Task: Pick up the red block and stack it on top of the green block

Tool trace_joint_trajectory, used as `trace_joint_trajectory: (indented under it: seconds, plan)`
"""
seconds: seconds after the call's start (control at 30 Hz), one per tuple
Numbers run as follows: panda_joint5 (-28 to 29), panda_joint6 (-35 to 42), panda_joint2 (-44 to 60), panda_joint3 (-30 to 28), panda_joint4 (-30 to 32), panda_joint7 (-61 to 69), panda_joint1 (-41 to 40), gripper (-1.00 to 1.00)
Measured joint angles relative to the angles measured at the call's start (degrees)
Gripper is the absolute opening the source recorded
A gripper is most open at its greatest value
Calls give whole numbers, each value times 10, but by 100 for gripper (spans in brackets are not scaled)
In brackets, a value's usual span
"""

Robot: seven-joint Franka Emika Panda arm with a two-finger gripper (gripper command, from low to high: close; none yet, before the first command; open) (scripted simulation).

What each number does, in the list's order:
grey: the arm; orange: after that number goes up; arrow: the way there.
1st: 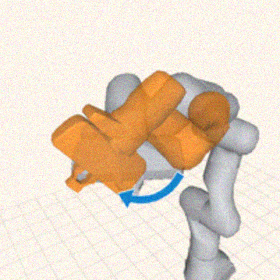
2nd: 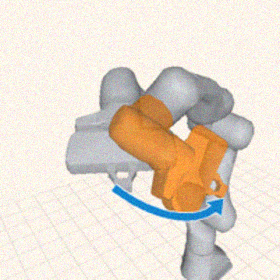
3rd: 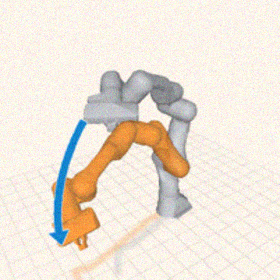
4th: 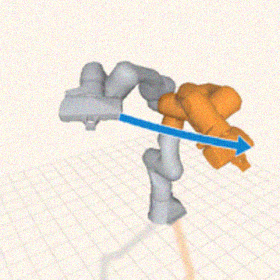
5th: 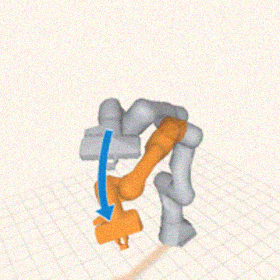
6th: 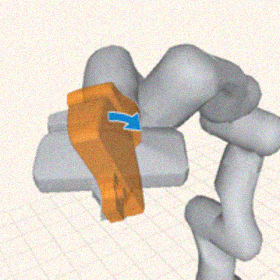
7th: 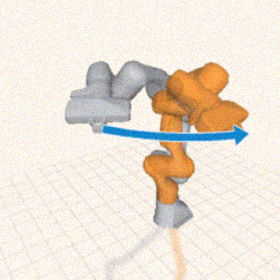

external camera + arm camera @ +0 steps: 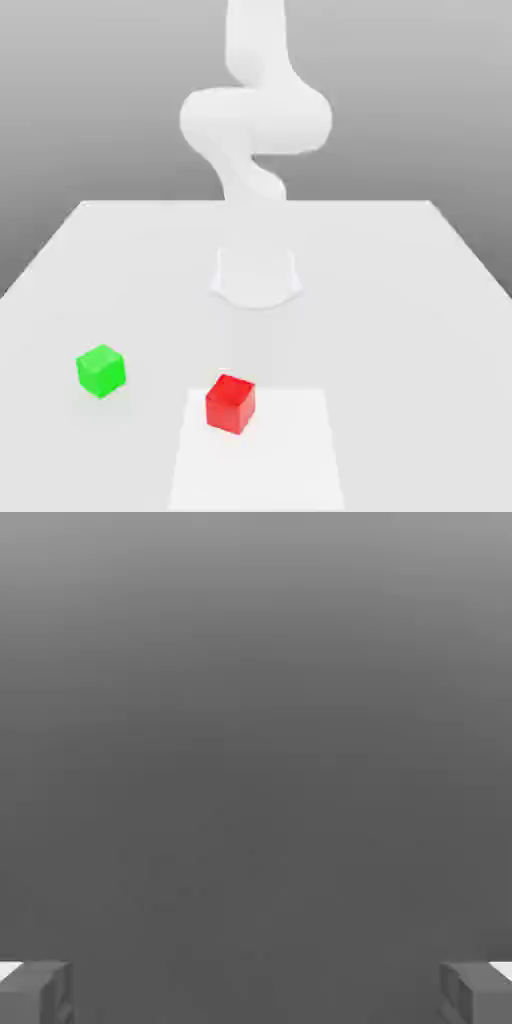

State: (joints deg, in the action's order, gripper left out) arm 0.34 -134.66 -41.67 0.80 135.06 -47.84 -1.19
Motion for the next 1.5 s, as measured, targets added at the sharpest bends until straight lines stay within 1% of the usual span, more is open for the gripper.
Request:
trace_joint_trajectory:
  seconds: [0.4, 0.57, 0.63, 0.8, 0.83, 1.07, 1.3, 1.5]
  plan:
    - [13, -163, 244, 24, 180, -110, -56, 0]
    - [-1, -242, 363, 24, 263, -148, -70, 0]
    - [-3, -276, 408, 22, 274, -156, -71, 0]
    - [13, -365, 512, 10, 265, -170, -64, 0]
    - [17, -381, 531, 6, 262, -172, -61, -100]
    - [19, -385, 536, 6, 262, -174, -61, -100]
    - [-4, -275, 407, 14, 280, -156, -64, -100]
    - [29, -224, 353, -69, 282, -57, -156, -100]
